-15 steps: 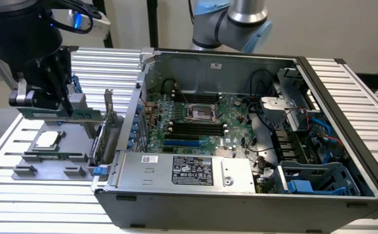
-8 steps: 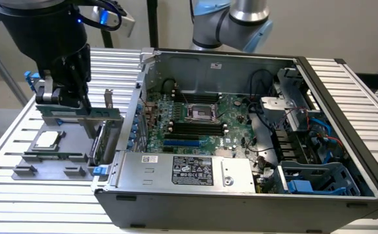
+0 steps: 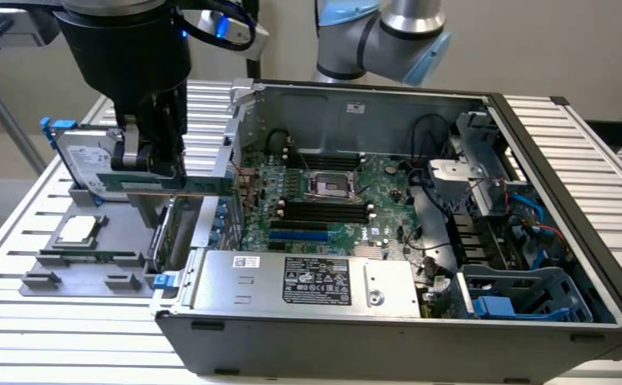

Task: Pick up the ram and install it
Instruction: 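Pick up the ram and move it above insertion slot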

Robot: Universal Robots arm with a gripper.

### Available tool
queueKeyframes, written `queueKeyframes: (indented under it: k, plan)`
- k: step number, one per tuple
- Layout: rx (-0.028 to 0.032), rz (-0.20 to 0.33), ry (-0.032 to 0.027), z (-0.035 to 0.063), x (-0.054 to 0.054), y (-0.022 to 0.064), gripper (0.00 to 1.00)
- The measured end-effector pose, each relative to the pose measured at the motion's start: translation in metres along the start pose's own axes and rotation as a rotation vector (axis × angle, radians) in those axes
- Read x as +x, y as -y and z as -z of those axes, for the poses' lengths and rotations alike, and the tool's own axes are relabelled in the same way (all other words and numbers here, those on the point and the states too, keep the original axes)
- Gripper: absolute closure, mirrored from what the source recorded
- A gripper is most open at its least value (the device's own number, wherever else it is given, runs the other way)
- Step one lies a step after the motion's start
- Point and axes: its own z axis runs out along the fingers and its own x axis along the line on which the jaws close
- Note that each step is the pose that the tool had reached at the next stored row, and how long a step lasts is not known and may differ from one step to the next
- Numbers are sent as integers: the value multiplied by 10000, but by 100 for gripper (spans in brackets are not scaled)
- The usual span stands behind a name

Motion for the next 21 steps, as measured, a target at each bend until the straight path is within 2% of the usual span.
queueKeyframes:
  k: [13, 16, 21]
  plan:
    - [-2, 0, 20, 15, -38, 589, 87]
    - [-3, 1, 19, 15, -78, 707, 87]
    - [-3, 1, 19, -8, -216, 838, 87]
